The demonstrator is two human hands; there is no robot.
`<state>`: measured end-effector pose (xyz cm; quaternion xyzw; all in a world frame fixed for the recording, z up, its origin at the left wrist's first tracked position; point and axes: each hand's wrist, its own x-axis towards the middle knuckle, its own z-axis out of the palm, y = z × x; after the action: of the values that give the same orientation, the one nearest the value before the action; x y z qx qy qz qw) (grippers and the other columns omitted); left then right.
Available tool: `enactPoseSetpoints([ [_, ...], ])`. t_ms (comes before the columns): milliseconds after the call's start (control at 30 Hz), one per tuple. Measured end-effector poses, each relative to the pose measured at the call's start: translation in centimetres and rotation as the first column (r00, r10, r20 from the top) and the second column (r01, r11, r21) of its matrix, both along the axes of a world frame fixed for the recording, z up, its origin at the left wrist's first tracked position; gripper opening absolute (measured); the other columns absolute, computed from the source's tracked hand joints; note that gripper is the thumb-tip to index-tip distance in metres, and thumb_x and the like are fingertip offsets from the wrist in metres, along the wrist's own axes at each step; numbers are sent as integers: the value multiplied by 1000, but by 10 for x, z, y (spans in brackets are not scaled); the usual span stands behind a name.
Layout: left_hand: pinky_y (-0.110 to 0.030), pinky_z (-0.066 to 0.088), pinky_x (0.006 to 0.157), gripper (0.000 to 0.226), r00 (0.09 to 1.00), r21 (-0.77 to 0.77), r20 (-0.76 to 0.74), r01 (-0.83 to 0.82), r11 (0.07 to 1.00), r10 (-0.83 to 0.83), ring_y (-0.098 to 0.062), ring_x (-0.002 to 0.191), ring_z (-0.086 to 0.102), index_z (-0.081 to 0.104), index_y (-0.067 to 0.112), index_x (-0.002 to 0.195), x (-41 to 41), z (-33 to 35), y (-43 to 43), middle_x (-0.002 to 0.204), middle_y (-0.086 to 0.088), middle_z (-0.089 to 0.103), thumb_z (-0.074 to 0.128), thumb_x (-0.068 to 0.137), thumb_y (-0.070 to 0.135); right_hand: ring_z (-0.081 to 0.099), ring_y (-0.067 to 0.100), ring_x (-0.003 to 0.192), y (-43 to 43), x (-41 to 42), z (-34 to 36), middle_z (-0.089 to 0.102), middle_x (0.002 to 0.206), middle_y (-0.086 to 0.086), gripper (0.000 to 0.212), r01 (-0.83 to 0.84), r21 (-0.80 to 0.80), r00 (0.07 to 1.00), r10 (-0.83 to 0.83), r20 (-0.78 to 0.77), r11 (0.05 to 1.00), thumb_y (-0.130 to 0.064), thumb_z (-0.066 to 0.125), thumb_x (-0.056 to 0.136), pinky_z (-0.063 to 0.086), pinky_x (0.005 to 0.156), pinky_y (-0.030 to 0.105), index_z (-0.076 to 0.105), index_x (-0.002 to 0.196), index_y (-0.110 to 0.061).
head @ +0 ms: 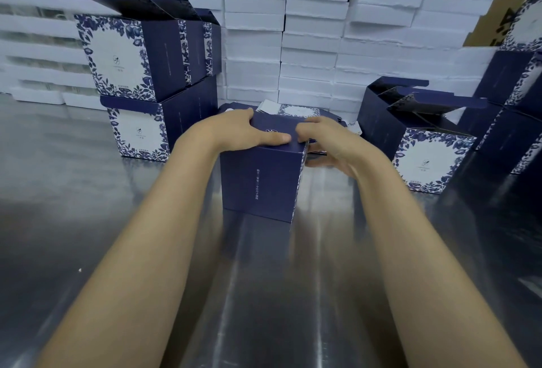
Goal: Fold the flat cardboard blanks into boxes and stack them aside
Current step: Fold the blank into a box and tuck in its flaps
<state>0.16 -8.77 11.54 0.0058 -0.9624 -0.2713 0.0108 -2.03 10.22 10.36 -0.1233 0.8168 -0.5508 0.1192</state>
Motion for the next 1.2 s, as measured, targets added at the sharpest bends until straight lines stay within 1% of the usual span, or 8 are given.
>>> enactPoseSetpoints([
  [67, -32, 40, 91, 98, 1000, -15, 8, -6, 1000, 7, -17, 114, 49, 44, 24, 137, -1, 0, 1, 136, 7, 48, 62, 61, 82, 59, 15, 77, 2, -3, -3, 59, 85, -1, 44, 12, -6, 1000, -12, -28, 1000, -28, 59, 65, 57, 88, 39, 55, 107, -14],
  [333, -31, 38, 90, 96, 1000, 20, 8, -12, 1000, 12, -15, 115, 47, 41, 24, 139, 0, 0, 3, 139, 8, 44, 62, 64, 79, 45, 21, 74, -2, -1, -4, 43, 79, 8, 4, 37, -52, 991, -43, -128, 998, -18, 50, 76, 55, 83, 48, 50, 78, -15],
  [633, -30, 35, 83, 95, 1000, -6, 17, -18, 1000, 18, -15, 109, 45, 40, 24, 138, -1, 0, 3, 140, 4, 44, 60, 65, 81, 45, 22, 68, -13, -9, -6, 45, 73, 8, 10, 151, 10, 963, -145, -229, 989, -18, 41, 83, 58, 76, 55, 42, 74, -15],
  [867, -32, 36, 92, 110, 998, -14, 47, -31, 999, 31, -20, 129, 41, 27, 20, 150, 1, 1, 5, 151, 0, 35, 58, 65, 82, 41, 21, 73, -14, -14, -8, 45, 80, 10, 13, 150, 71, 953, -125, -275, 986, -12, 30, 89, 54, 83, 52, 40, 81, -11],
  [967, -35, 39, 96, 101, 998, -37, 60, -24, 999, 27, -21, 127, 44, 38, 20, 141, 5, 2, 5, 146, 1, 41, 56, 64, 83, 36, 22, 69, -15, -23, -11, 41, 72, 9, 15, 195, 40, 928, -171, -331, 980, -6, 30, 84, 52, 63, 41, 39, 73, -11],
  [1067, -32, 38, 90, 79, 998, -21, 57, 28, 999, -27, -17, 120, 47, 51, 33, 118, 8, 4, 2, 138, 9, 46, 53, 62, 88, 54, 27, 72, -7, -34, -37, 63, 80, 7, 24, 352, 55, 887, -315, -337, 934, -1, 39, 87, 52, 70, 39, 55, 77, -14],
  [1133, -31, 32, 99, 101, 996, -2, 61, 60, 998, -59, -17, 134, 39, 42, 36, 137, 8, 4, 0, 149, 10, 38, 51, 54, 91, 66, 29, 91, -1, -36, -69, 71, 102, 13, 24, 321, 126, 930, -287, -230, 939, 3, 46, 88, 54, 86, 45, 67, 96, -6],
  [1200, -27, 27, 100, 119, 996, -15, 52, 79, 997, -78, -13, 138, 33, 30, 35, 148, 7, 4, -2, 153, 15, 31, 49, 45, 92, 68, 34, 89, 5, -34, -87, 72, 97, 18, 28, 335, 136, 938, -316, -145, 932, 6, 45, 85, 56, 85, 48, 70, 97, 0],
])
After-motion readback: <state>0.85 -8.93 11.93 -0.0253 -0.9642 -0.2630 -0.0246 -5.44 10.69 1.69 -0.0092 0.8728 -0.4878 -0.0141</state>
